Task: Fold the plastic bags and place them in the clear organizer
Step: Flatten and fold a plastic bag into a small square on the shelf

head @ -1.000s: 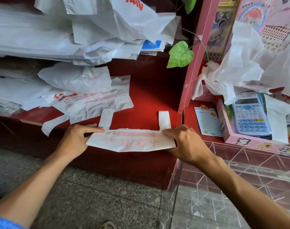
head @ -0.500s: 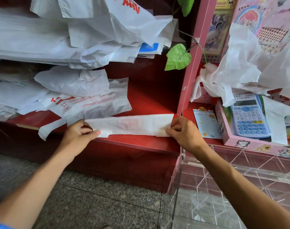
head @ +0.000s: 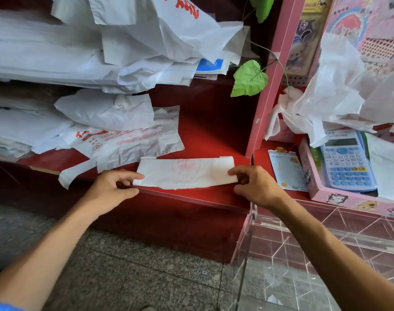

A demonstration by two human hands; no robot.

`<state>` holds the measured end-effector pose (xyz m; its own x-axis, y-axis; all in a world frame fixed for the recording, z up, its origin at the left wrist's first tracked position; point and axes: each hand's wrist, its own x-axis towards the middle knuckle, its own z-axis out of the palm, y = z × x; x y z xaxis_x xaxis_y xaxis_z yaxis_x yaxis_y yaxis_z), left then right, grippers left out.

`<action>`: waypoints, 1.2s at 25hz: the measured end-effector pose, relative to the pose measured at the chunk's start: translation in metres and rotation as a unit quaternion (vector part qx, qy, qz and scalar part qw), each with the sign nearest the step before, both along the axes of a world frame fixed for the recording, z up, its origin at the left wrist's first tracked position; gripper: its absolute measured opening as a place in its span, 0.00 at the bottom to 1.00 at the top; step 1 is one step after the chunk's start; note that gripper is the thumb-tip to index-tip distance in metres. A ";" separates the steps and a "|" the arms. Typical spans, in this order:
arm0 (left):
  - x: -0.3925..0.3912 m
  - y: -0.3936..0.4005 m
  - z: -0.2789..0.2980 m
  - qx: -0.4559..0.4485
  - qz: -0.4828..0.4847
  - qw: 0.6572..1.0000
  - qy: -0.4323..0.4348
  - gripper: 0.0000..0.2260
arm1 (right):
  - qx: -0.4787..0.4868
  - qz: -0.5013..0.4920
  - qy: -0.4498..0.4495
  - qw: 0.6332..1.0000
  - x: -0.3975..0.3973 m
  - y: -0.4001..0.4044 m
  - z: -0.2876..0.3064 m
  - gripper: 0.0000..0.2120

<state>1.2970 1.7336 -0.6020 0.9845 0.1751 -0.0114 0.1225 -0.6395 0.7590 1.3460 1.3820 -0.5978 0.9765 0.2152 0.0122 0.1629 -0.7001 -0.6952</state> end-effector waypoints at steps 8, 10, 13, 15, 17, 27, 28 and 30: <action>0.003 -0.001 0.005 -0.019 -0.010 0.997 -0.078 0.07 | 0.047 -0.011 -0.107 0.993 -0.001 0.001 -0.002 0.02; 0.005 -0.008 0.017 -0.111 0.008 0.989 -0.094 0.07 | 0.177 -0.033 -0.084 0.980 0.002 0.003 0.012 0.06; 0.008 -0.028 0.034 -0.300 0.002 0.946 -0.126 0.08 | 0.340 -0.048 -0.079 0.936 0.004 0.005 0.040 0.09; 0.012 -0.041 0.032 -0.340 0.034 0.930 -0.137 0.07 | 0.361 -0.073 -0.083 0.926 0.006 0.007 0.048 0.10; 0.016 -0.050 0.023 -0.302 0.075 0.941 -0.135 0.07 | 0.340 -0.108 -0.075 0.931 0.011 0.011 0.044 0.11; 0.026 -0.067 0.011 -0.222 0.325 0.918 -0.048 0.17 | 0.052 -0.162 -0.073 0.983 0.017 0.017 0.015 0.13; 0.028 -0.065 0.008 -0.236 0.325 0.915 -0.029 0.16 | 0.029 -0.139 -0.098 0.985 0.013 0.020 0.015 0.12; 0.027 -0.065 0.006 -0.247 0.290 0.924 0.018 0.10 | 0.007 -0.060 -0.139 0.988 0.003 0.028 0.011 0.09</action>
